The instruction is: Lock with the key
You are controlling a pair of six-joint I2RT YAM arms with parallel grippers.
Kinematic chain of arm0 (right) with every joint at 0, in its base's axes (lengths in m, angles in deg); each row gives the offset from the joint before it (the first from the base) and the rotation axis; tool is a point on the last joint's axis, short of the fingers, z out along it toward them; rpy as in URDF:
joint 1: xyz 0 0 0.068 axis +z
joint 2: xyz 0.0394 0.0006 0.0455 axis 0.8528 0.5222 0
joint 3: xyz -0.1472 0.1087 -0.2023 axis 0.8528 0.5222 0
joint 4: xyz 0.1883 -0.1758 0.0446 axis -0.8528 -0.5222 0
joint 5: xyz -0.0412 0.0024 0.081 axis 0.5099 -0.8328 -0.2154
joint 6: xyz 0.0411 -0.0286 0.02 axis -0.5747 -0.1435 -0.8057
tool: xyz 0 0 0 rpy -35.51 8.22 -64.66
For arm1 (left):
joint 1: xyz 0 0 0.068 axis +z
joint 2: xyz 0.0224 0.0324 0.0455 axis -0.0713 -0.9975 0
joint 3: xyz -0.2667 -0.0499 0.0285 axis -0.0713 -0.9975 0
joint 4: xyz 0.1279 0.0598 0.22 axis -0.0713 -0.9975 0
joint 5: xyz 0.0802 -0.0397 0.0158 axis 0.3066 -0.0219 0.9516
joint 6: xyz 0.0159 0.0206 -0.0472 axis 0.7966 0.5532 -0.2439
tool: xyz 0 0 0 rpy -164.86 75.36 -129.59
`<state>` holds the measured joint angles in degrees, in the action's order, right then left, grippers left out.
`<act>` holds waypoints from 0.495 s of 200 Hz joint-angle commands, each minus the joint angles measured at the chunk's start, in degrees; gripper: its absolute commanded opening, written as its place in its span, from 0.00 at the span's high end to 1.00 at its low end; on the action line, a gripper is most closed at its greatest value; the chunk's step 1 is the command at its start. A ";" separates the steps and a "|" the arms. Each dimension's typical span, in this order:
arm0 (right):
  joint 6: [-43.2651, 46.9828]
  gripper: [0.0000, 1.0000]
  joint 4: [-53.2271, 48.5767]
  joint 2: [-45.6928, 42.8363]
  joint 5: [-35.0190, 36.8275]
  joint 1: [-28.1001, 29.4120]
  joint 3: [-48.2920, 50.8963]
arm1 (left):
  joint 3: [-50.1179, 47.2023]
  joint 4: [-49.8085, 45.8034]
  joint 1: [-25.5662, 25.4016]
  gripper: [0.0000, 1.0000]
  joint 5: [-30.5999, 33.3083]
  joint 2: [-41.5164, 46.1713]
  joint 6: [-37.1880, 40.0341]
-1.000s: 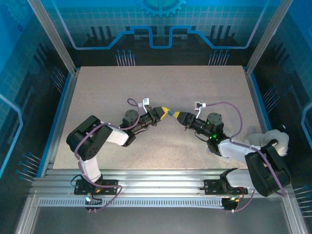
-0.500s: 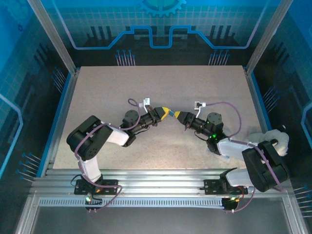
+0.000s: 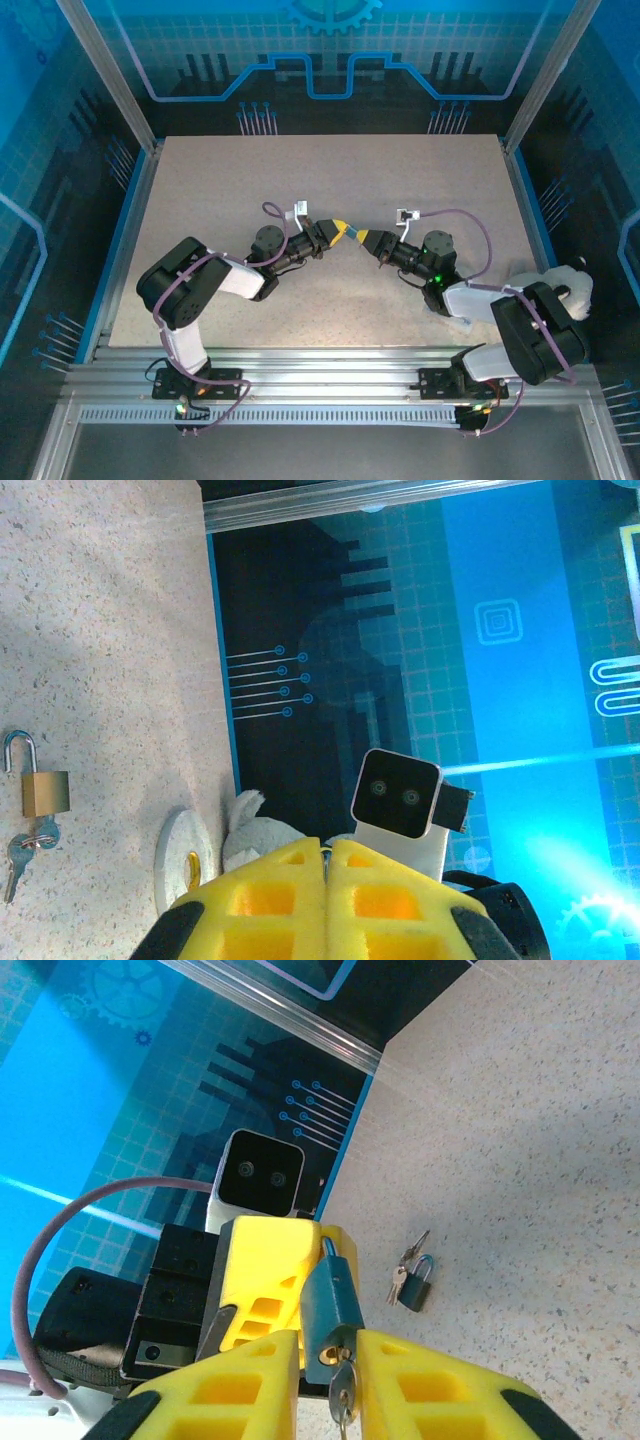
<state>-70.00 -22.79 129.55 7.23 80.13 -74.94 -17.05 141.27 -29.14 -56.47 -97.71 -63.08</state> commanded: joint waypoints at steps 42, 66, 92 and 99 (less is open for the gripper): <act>-1.35 0.84 4.54 2.30 -2.09 -0.78 -1.42 | 0.09 3.94 -0.25 1.00 -0.56 -0.31 -1.11; -1.09 0.84 3.97 1.91 -1.91 -0.75 -1.33 | -0.07 3.93 -0.06 1.00 -0.45 -0.19 -1.26; -0.66 0.88 3.47 1.51 -1.75 -0.78 -1.43 | -0.17 3.99 0.14 1.00 -0.44 -0.09 -1.39; -0.65 0.89 3.38 1.43 -1.78 -0.77 -1.38 | -0.24 3.93 0.18 1.00 -0.44 -0.14 -1.36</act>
<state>-71.03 -21.02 131.21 6.46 80.04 -75.03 -17.05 141.29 -29.04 -56.43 -97.80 -63.15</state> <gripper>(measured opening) 0.125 0.036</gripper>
